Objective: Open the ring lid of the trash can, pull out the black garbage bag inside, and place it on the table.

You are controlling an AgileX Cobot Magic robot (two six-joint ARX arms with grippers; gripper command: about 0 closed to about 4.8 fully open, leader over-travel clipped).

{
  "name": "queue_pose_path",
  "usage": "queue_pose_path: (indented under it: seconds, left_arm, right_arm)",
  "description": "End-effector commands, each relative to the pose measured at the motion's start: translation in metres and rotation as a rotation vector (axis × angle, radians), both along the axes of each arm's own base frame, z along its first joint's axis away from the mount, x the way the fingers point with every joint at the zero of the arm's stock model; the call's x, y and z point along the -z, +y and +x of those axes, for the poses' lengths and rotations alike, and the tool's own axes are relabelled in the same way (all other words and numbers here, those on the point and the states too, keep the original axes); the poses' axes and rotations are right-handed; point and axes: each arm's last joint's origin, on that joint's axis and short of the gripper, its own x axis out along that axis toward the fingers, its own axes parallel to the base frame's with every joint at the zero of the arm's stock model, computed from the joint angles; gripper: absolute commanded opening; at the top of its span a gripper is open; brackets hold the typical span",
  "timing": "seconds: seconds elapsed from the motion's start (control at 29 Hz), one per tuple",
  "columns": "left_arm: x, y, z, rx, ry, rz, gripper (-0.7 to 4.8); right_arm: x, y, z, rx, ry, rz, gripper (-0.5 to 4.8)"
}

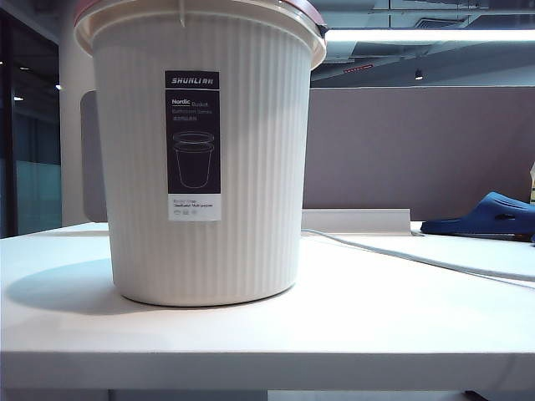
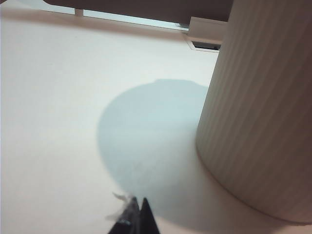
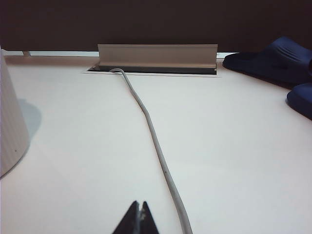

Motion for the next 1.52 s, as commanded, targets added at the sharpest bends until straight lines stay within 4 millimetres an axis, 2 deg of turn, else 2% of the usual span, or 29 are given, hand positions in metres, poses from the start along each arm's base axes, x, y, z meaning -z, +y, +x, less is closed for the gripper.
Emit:
queue_pose_path:
  seconds: [0.03,0.21,0.31,0.59,0.86,1.03,1.17,1.31,1.34,1.52]
  left_arm:
    - [0.001,0.000,0.000,0.002,0.008,0.001,-0.06]
    - [0.001,0.000,0.000,0.002,0.008,0.001,-0.06]
    - [0.001,0.000,0.000,0.002,0.008,0.000,-0.06]
    - [-0.001,-0.001,0.000,0.012,-0.013,-0.005,-0.06]
    - [-0.008,-0.007,-0.001,0.188,0.022,-0.331,-0.06]
    - [-0.011,-0.008,-0.001,0.206,0.041,-0.478,-0.06]
    - [-0.014,-0.010,-0.003,0.304,0.082,-0.586,-0.06]
    - [-0.026,-0.014,-0.007,0.525,0.006,-0.564,-0.06]
    - [-0.037,-0.016,-0.010,0.631,-0.070,-0.545,-0.06]
    - [-0.081,-0.016,-0.028,0.799,-0.247,-0.512,-0.06]
  right_arm:
    - [-0.002,0.000,0.000,-0.001,-0.017,0.001,-0.05]
    - [-0.002,0.000,0.000,-0.005,-0.013,0.021,-0.05]
    - [-0.002,0.003,-0.001,-0.096,0.053,0.275,-0.05]
    - [-0.007,0.008,-0.003,-0.280,0.143,0.565,-0.05]
    - [-0.008,0.012,-0.005,-0.425,0.229,0.662,-0.04]
    - [-0.014,0.014,-0.007,-0.521,0.193,0.648,-0.05]
    - [-0.021,0.015,-0.010,-0.606,0.151,0.625,-0.05]
    - [-0.026,0.016,-0.011,-0.655,0.125,0.604,-0.05]
    - [-0.031,0.016,-0.013,-0.660,0.109,0.595,-0.05]
    - [-0.060,0.016,-0.022,-0.677,0.015,0.517,-0.05]
